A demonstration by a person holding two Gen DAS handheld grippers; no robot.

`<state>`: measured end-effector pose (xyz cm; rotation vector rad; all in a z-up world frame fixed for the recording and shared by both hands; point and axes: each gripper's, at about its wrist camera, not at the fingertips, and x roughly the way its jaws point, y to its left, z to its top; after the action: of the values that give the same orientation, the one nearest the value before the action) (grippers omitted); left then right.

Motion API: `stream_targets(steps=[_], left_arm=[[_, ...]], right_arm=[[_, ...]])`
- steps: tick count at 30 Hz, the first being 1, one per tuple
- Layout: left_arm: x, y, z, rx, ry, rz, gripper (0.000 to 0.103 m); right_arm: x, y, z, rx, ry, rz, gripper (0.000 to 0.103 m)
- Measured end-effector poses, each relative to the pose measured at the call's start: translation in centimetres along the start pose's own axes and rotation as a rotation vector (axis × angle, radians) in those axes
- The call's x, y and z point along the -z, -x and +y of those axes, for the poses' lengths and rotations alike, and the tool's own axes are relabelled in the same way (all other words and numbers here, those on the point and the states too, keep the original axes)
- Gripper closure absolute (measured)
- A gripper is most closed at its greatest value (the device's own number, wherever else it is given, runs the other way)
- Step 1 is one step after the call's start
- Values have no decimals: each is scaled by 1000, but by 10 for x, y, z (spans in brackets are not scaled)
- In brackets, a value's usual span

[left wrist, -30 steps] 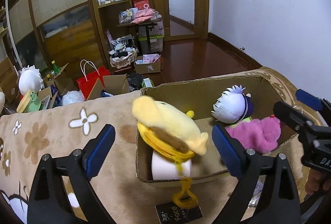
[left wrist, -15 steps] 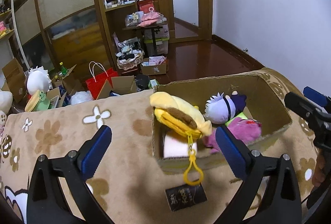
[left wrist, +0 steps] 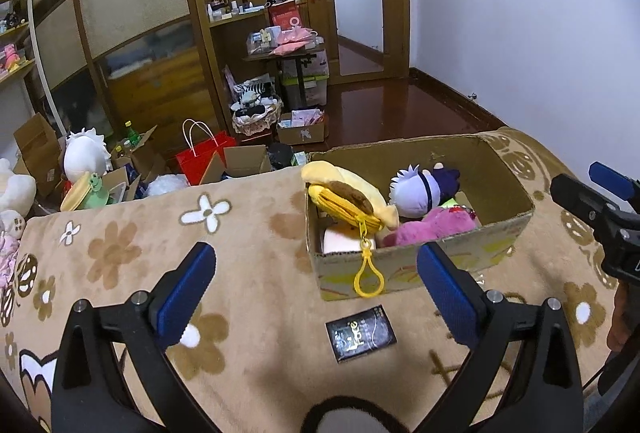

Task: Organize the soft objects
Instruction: 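Open both grippers to drop the yellow and pink bears into the box, then lower the left gripper onto the black tissue pack while the right approaches the bagged toy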

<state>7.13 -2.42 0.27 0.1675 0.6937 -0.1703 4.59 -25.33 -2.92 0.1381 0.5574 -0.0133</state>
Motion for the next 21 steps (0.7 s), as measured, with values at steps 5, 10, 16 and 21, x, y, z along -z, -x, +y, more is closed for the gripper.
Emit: stream_targets(steps=[5, 10, 16, 21], left_arm=[[5, 6, -2, -3, -2, 13, 3], [13, -1, -3, 4, -3, 62, 3], [21, -21, 0, 18, 28, 118, 3], [29, -43, 3, 35, 61, 184, 3]], right_arm=[[8, 6, 2, 14, 18, 27, 0], [15, 4, 5, 24, 35, 56, 0], [31, -4, 1, 26, 22, 94, 0], [46, -17, -4, 25, 6, 136, 0]])
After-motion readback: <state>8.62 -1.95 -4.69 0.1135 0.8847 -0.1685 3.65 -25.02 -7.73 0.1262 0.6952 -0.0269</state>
